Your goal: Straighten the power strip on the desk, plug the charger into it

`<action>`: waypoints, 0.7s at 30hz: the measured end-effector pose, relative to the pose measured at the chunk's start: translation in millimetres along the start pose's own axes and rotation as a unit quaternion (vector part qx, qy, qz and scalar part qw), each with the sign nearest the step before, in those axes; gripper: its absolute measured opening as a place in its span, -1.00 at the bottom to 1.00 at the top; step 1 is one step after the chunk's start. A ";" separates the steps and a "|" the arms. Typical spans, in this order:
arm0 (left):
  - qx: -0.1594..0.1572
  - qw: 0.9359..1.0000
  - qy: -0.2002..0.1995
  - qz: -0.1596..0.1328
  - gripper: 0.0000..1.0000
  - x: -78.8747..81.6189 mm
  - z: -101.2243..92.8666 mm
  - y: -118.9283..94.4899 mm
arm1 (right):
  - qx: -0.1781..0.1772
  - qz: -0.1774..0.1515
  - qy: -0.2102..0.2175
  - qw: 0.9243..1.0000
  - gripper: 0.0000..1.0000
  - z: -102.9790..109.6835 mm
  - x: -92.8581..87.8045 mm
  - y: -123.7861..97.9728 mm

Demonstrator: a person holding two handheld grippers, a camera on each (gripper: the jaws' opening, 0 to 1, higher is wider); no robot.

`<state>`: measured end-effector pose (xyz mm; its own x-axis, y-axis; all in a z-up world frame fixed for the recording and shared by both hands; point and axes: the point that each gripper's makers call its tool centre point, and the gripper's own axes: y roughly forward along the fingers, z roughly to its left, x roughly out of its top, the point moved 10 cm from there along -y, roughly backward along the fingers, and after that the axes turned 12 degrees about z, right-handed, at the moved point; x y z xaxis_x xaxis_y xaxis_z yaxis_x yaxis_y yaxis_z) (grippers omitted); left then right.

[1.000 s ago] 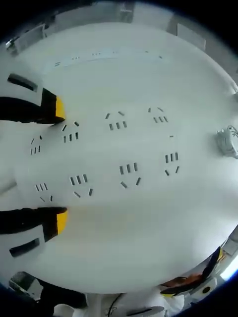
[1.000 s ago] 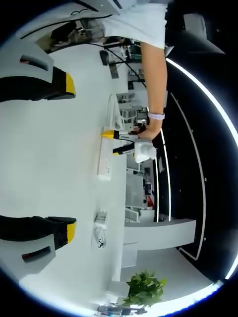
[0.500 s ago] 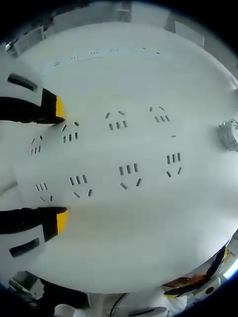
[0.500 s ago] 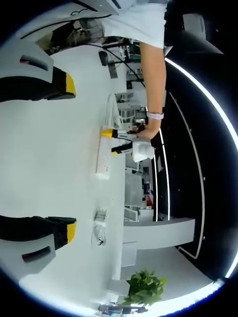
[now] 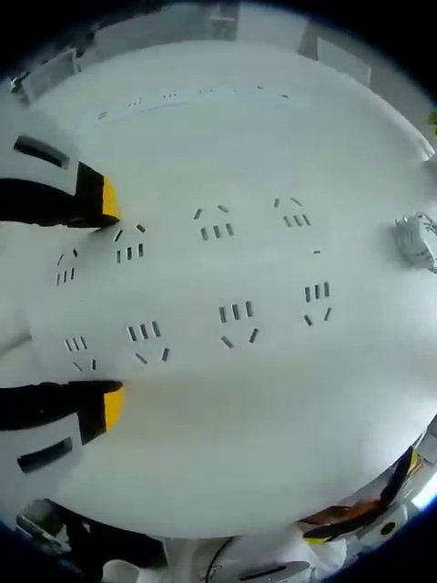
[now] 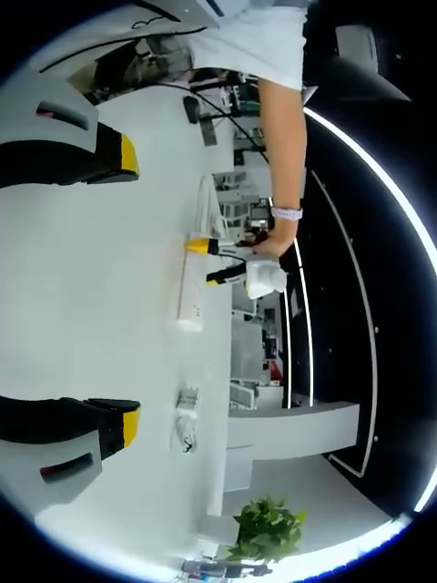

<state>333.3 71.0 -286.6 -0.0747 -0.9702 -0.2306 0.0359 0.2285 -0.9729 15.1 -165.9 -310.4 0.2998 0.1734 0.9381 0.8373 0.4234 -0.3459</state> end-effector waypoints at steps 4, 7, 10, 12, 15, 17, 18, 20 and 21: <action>-0.001 1.000 -0.002 -0.003 0.39 -0.7 -0.4 0.0 | -0.001 0.000 0.000 1.000 0.96 0.0 0.3 -0.9; -0.001 1.000 0.000 -0.002 0.39 -0.2 -2.7 -0.1 | -0.001 -0.004 0.001 1.000 0.96 0.0 1.3 -2.0; 0.001 1.000 0.003 -0.001 0.39 0.6 -5.0 -0.2 | 0.000 -0.004 0.001 1.000 0.96 0.3 1.2 -2.6; 0.000 1.000 0.006 -0.002 0.39 1.1 -6.8 -0.2 | 0.000 -0.005 0.001 1.000 0.96 0.6 0.6 -3.3; 0.000 1.000 0.003 -0.002 0.39 1.5 -8.2 -0.1 | 0.000 -0.004 0.001 1.000 0.96 0.5 -0.3 -4.1; -0.001 1.000 0.001 0.000 0.39 2.0 -9.3 -0.2 | 0.000 -0.004 0.002 1.000 0.96 0.4 -0.7 -5.1; -0.001 1.000 0.001 0.000 0.39 2.3 -10.0 -0.2 | -0.001 -0.005 0.002 1.000 0.96 0.4 -0.6 -5.5; 0.000 1.000 0.004 0.001 0.39 2.4 -10.8 -0.2 | -0.001 -0.006 0.002 1.000 0.96 0.4 -0.5 -6.1; 0.000 1.000 0.004 0.001 0.39 2.4 -11.2 -0.2 | -0.001 -0.006 0.003 1.000 0.96 0.5 -0.3 -6.2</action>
<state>321.9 69.6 -287.1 -0.0821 -0.9691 -0.2325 0.0362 0.2302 -0.9725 9.5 -168.1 -308.6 0.2916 0.1636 0.9425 0.8420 0.4236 -0.3340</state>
